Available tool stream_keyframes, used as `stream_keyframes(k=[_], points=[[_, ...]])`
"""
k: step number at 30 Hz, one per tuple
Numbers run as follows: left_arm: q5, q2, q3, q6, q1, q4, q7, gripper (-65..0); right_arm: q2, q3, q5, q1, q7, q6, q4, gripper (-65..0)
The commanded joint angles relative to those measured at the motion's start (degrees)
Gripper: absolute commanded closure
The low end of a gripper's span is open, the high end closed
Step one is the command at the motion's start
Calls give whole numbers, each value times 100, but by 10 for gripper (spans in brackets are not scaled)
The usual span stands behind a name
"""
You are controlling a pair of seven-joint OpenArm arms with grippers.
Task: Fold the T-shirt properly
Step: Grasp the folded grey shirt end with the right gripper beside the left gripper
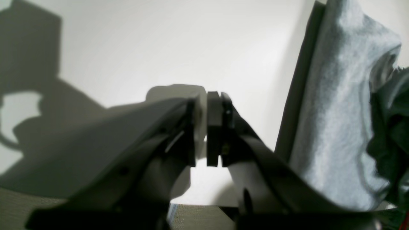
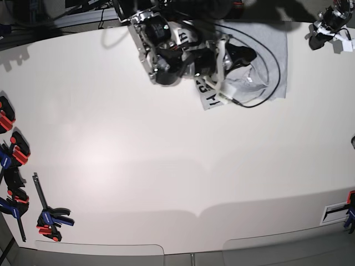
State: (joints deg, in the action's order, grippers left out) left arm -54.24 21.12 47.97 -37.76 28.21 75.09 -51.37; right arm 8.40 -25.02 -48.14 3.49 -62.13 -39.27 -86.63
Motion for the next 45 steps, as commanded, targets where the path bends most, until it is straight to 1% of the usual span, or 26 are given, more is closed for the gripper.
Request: stream_keyframes(k=[1, 3, 5, 8, 9, 11, 18, 25, 28, 32, 35, 38, 40, 42, 45], points=[[-7, 96, 31, 2, 35, 44, -46, -35, 60, -146, -9, -81, 337, -73, -103, 0], [-9, 98, 31, 2, 35, 44, -44, -35, 60, -411, 393, -81, 844, -73, -103, 0], [-7, 96, 33, 2, 35, 44, -46, -35, 60, -632, 734, -114, 1237, -73, -103, 0], [-9, 96, 31, 2, 35, 44, -46, -35, 60, -890, 1110, -249, 1532, -55, -101, 0], [-9, 96, 31, 2, 35, 44, -46, -35, 60, -949, 1207, -302, 1613, 31, -103, 0], [-7, 96, 31, 2, 35, 44, -46, -35, 60, -1001, 1248, -428, 1725, 116, -103, 0], [-7, 96, 31, 2, 35, 44, -129, -35, 60, -990, 1241, -846, 2026, 138, -103, 0], [-7, 79, 31, 2, 35, 44, -129, -35, 60, -999, 1239, -931, 2347, 138, -101, 0], [-7, 81, -11, 2, 35, 44, -127, -35, 60, -1158, 1274, -933, 2457, 138, -101, 0], [-7, 81, -243, 2, 35, 44, -127, -35, 60, -1657, 1928, -933, 2918, 144, -101, 0], [-7, 81, -450, 4, 35, 44, -122, -35, 60, -2065, 2247, -935, 3029, 278, -101, 0], [-7, 79, -581, 4, 35, 44, -125, -35, 60, -2310, 2612, -935, 3143, 533, -101, 0], [-7, 79, -581, 4, 35, 44, -118, -35, 60, -2341, 2793, -935, 3274, 730, -101, 0], [-7, 79, -581, 4, 35, 44, -111, -35, 60, -2339, 2900, -940, 3429, 844, -101, 0], [-7, 79, -581, 4, 35, 44, -103, -35, 60, -2339, 3036, -938, 3528, 857, -96, 0]])
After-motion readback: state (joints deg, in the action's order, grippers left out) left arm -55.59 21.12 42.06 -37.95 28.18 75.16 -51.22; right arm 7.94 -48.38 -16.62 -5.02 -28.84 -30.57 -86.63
